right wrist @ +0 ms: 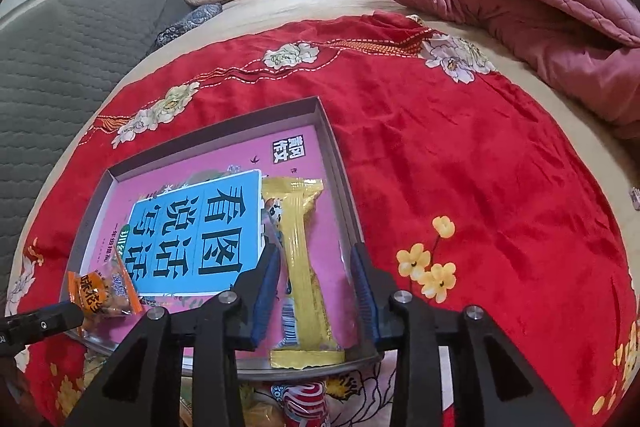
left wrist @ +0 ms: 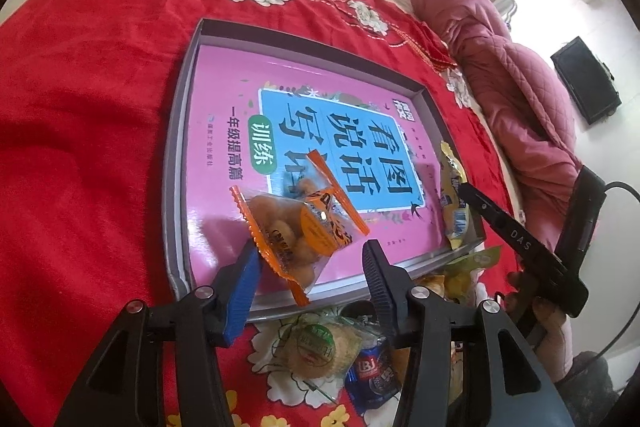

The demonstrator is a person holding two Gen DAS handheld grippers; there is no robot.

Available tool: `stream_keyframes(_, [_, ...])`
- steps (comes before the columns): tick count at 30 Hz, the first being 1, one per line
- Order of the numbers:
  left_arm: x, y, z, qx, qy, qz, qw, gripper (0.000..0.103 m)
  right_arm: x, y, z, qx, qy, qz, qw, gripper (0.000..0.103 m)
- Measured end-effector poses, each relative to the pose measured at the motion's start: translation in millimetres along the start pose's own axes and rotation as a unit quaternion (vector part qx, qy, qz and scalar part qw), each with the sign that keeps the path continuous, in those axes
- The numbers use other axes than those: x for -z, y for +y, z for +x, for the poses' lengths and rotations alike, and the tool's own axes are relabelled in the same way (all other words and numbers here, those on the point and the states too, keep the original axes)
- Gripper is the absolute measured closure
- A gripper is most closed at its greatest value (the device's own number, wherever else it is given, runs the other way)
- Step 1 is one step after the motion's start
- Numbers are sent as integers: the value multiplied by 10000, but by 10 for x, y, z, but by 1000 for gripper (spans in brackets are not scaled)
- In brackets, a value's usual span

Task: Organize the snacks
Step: 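Lower both snacks onto the pink workbook and open both grippers, then withdraw both open grippers from the tray back toward the snack pile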

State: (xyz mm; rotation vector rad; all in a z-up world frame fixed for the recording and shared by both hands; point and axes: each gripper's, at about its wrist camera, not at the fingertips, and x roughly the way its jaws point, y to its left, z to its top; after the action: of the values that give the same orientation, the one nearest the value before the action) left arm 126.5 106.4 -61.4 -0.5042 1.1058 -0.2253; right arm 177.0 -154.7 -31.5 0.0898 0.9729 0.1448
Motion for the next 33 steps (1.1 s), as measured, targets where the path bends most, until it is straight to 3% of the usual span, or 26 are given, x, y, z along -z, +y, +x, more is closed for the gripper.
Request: stream_keyframes(33, [-55, -202, -553, -277, -467, 640, 9965, 45, -81, 42, -826, -447, -690, 16, 9966, 55])
